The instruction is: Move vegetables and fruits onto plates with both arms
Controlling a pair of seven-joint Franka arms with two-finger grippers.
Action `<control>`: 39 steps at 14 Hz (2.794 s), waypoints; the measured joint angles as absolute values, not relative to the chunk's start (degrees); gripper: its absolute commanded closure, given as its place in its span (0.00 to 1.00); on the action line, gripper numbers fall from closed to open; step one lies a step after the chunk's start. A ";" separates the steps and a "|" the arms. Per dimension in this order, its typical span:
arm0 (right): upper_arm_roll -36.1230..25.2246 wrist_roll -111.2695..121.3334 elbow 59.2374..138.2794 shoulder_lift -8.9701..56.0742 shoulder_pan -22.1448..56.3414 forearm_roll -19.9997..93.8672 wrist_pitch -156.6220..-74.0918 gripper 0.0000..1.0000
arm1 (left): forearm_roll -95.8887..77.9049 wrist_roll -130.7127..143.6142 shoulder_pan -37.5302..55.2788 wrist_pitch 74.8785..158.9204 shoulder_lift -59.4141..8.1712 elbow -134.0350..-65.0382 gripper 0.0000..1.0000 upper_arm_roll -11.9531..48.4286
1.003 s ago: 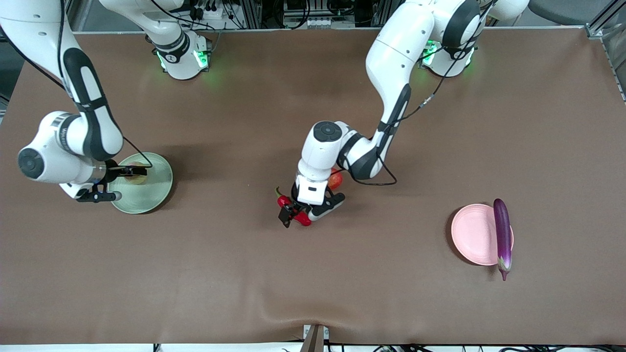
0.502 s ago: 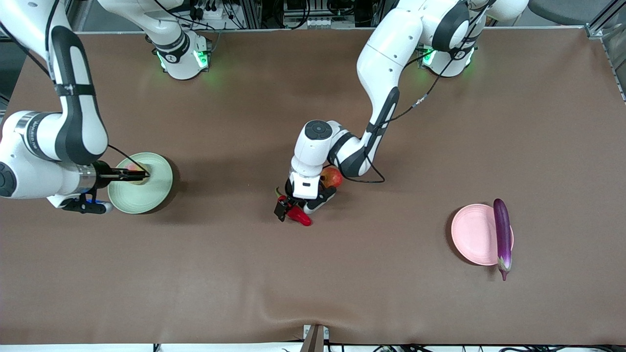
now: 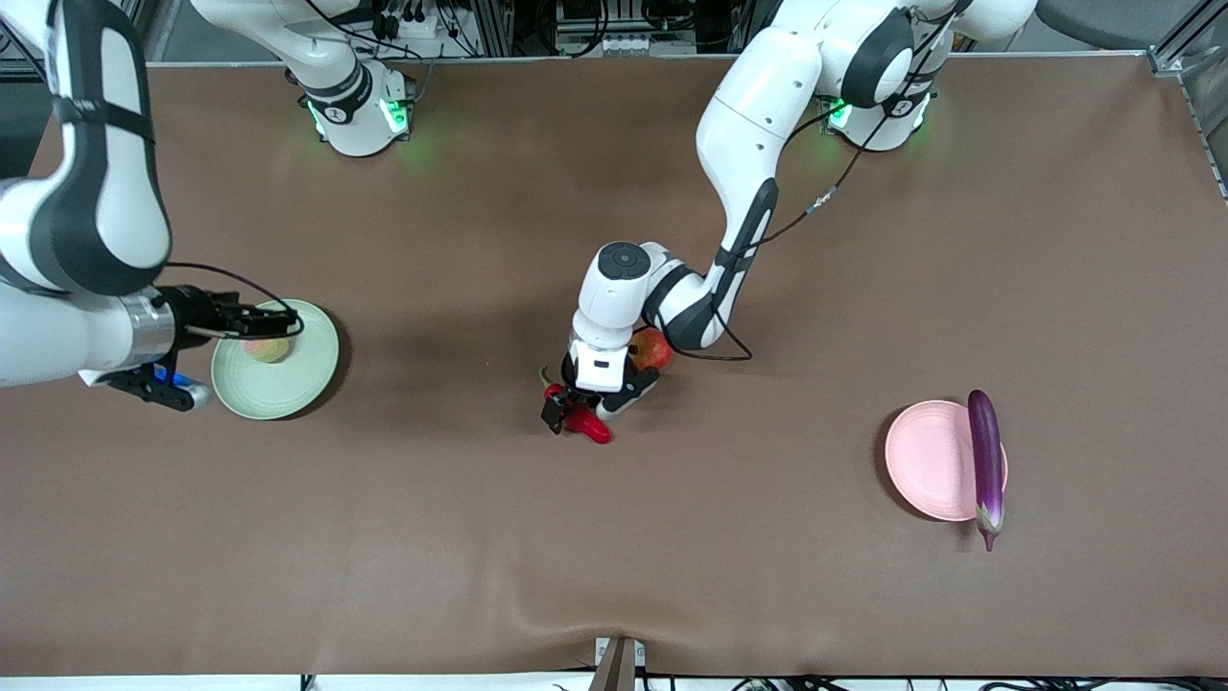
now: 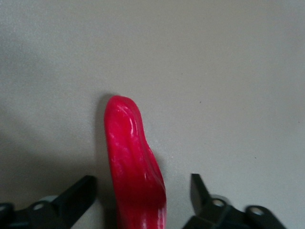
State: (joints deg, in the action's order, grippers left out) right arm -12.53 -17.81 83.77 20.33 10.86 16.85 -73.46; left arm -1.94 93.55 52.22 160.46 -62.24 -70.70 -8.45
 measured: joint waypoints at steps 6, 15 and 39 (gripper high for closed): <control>-8.49 -34.92 77.00 17.97 14.86 18.69 -65.04 0.00 | -1.94 93.55 52.51 160.61 -62.33 -69.82 1.00 -8.60; 0.57 -49.13 77.48 18.52 15.62 18.84 -76.24 0.00 | -1.94 93.10 50.34 150.60 -50.38 -68.49 1.00 -14.01; 4.44 -88.69 84.56 41.56 38.84 19.49 -131.99 0.00 | -2.12 7.91 15.47 126.36 -38.09 -88.92 1.00 -13.42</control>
